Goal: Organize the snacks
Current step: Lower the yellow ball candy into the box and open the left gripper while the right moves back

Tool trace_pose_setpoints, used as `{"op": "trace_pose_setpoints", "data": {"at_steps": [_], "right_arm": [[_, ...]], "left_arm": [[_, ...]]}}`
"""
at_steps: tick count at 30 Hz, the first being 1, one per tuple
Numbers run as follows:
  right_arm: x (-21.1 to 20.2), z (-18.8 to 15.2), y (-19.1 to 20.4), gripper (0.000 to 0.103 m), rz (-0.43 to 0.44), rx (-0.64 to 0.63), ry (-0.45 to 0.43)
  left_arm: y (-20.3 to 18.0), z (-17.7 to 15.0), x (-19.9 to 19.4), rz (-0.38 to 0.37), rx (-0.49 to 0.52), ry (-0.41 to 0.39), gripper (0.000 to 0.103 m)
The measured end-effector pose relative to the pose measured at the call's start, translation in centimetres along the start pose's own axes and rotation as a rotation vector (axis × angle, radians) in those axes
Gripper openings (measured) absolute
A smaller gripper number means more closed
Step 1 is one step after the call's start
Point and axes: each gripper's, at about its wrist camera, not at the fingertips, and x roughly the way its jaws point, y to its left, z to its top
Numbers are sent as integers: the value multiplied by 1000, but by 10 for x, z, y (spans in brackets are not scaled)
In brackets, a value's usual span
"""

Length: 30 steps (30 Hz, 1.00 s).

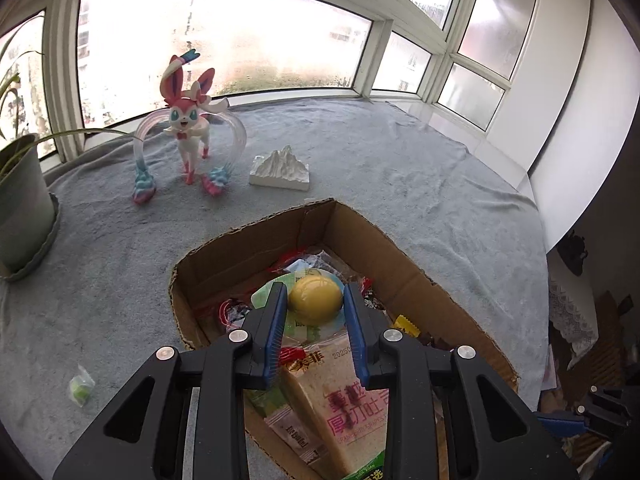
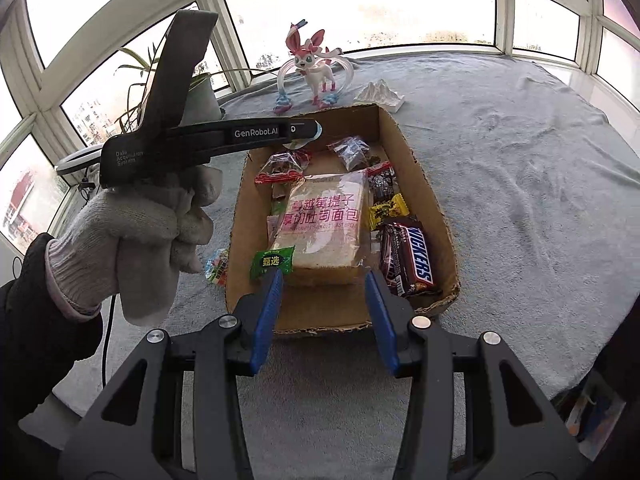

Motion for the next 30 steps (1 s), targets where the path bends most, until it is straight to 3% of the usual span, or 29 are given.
{"op": "trace_pose_setpoints", "data": {"at_steps": [5,9,21,30], "right_arm": [[-4,-4,-10,45,-13,16,-4],[-5,-4,-13,45,-17,25,-3],[1,-2,7,45,-1,7,9],[9,1,51,45,45,-39,13]], "left_arm": [[-5,5,13,9,10,17,28],[-11,5,13,13,16,8,43],[-11,5,-13,33,62,-38,43],[21,-1,-51,61,27,-81,43]]}}
